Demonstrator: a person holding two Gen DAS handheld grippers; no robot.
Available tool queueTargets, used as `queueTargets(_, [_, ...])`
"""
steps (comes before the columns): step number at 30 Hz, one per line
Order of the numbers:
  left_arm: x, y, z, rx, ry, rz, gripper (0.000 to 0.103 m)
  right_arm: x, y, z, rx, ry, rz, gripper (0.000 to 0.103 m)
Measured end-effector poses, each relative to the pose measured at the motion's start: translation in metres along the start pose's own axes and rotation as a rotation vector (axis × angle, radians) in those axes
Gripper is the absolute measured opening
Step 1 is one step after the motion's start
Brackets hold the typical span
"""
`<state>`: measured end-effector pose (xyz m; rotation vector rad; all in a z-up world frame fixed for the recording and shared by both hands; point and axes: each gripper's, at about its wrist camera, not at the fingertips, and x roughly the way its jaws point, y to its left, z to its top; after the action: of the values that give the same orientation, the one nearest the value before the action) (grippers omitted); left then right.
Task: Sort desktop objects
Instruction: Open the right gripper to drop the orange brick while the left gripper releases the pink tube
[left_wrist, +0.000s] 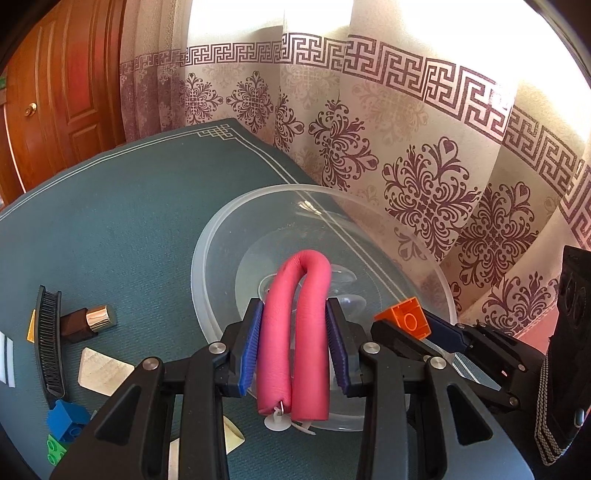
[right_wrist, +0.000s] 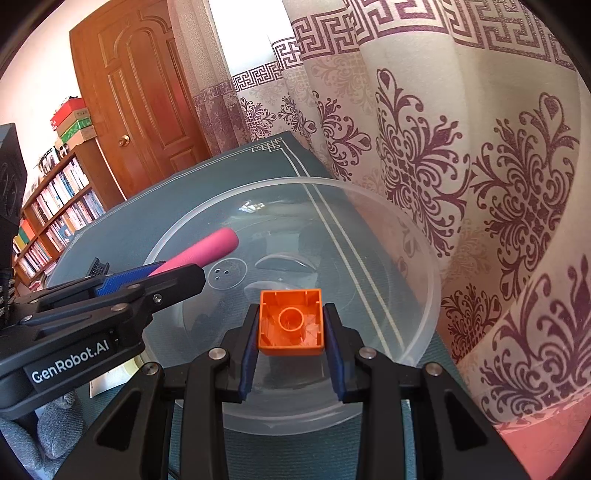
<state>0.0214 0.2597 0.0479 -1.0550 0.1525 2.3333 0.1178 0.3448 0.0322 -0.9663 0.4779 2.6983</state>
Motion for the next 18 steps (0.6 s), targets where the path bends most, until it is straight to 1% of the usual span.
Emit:
queueTargets(9, [0.003, -0.002, 0.000, 0.001, 0.010, -0.011, 0.037, -0.002, 0.000, -0.002, 0.004, -0.001, 0.001, 0.037])
queueTargets(10, [0.003, -0.001, 0.000, -0.007, 0.018, -0.017, 0.037, -0.003, 0.000, -0.002, 0.004, -0.002, 0.003, 0.041])
queueTargets(11, [0.005, 0.001, 0.000, -0.018, 0.030, -0.028, 0.037, -0.004, 0.000, -0.002, 0.005, -0.005, 0.004, 0.048])
queueTargets(12, [0.006, 0.002, 0.000, -0.033, 0.039, -0.040, 0.037, -0.005, 0.000, -0.002, 0.005, -0.010, 0.005, 0.051])
queueTargets(14, [0.006, 0.005, -0.001, -0.058, 0.043, -0.054, 0.037, -0.007, 0.001, -0.001, 0.005, -0.017, 0.002, 0.063])
queueTargets(18, [0.004, 0.007, -0.002, -0.065, 0.036, -0.048, 0.037, -0.007, 0.000, 0.000, 0.013, -0.013, 0.001, 0.065])
